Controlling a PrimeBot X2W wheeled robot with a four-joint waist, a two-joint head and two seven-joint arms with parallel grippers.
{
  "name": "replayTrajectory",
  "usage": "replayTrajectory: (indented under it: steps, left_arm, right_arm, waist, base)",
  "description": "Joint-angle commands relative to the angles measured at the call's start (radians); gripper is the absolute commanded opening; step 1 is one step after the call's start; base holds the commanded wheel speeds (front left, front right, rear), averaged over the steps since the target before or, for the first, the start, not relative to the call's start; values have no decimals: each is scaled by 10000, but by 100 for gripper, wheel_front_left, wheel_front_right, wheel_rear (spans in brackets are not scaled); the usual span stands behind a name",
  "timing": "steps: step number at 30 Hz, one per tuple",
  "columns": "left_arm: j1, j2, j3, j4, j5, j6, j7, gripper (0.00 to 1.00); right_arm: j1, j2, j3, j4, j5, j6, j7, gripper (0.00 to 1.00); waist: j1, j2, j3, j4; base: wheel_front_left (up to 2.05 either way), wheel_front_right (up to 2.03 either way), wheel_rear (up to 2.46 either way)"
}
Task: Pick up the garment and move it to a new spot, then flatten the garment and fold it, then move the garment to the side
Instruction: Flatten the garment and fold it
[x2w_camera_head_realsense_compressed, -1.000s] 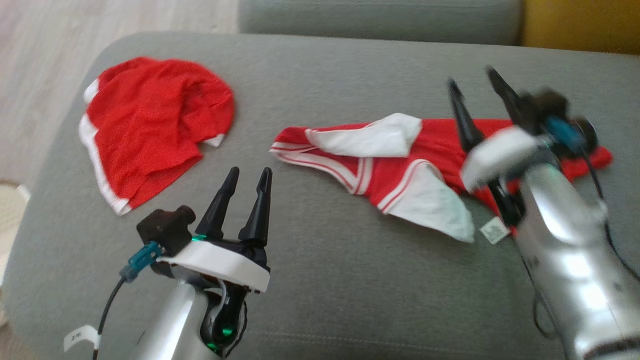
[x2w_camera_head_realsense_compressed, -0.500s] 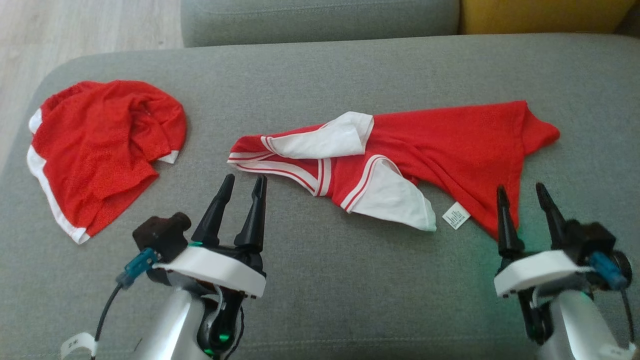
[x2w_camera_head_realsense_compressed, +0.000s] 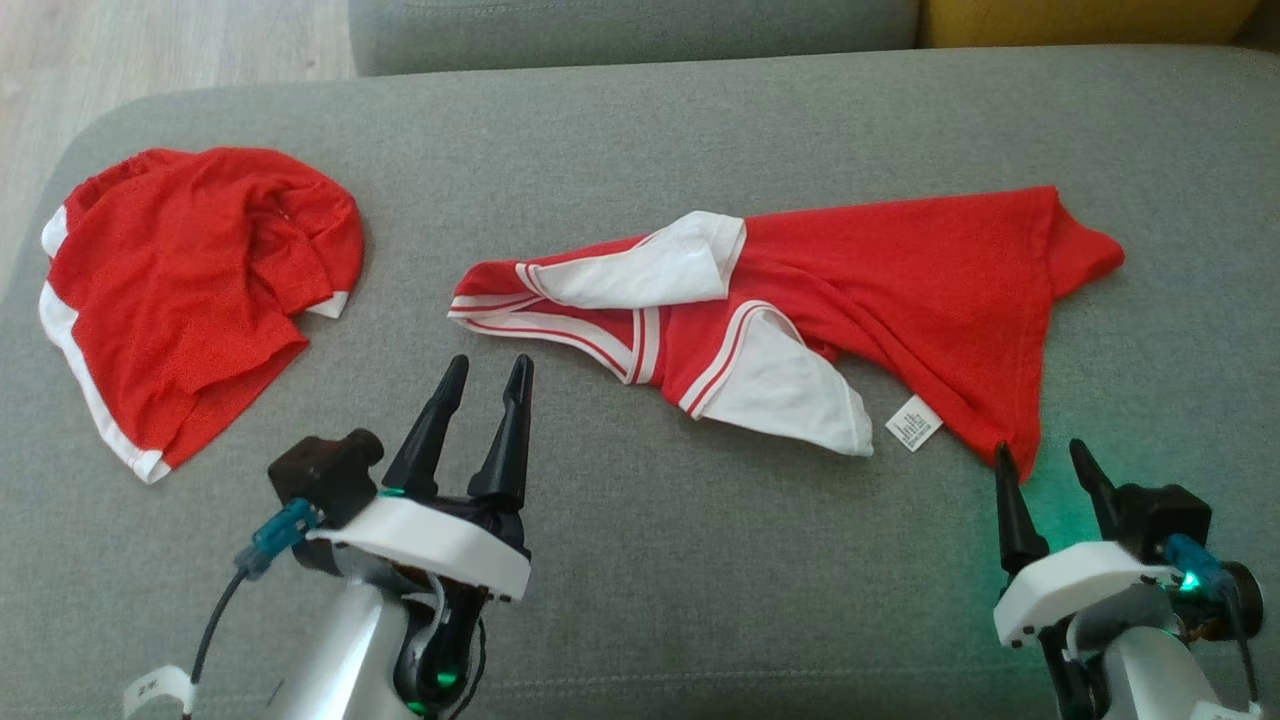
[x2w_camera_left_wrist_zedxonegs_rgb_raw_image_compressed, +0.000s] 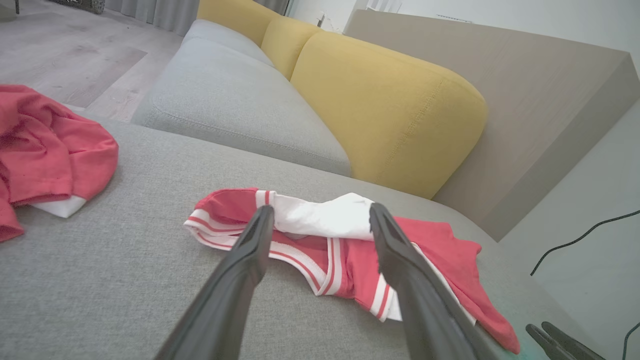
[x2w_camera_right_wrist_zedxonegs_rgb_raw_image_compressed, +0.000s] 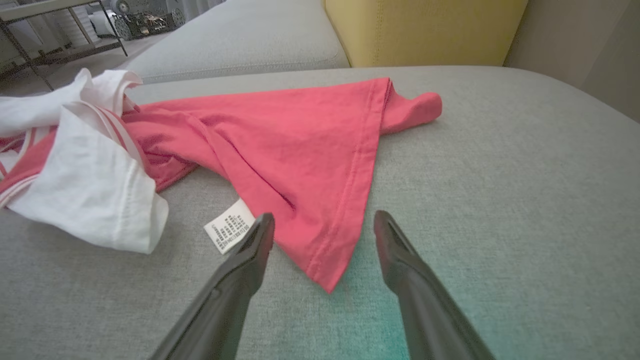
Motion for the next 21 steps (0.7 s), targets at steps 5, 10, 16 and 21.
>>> replayTrajectory:
  steps: [5, 10, 16, 21]
  left_arm:
    - [-287, 74, 240, -266, 94, -99, -55, 100]
    - [-387, 74, 252, -253, 160, -113, -55, 100]
    - [-473, 74, 261, -200, 206, -130, -55, 100]
    - [-461, 74, 308, -172, 197, -107, -55, 100]
  right_arm:
    - [-394, -28, 79, 210, -248, -7, 52, 100]
    - [-696, -27, 111, 849, -243, -7, 146, 100]
    - [-1128, -27, 161, 1273, -170, -7, -231, 0]
    - [-1449, -27, -3, 997, -274, -7, -638, 0]
  waist:
    - [0, 0, 205, 119]
    - [0, 0, 402, 205]
    - [0, 0, 478, 283]
    - [0, 0, 387, 326]
  base:
    - [0, 0, 0]
    - [0, 0, 0]
    - [0, 0, 0]
    - [0, 0, 0]
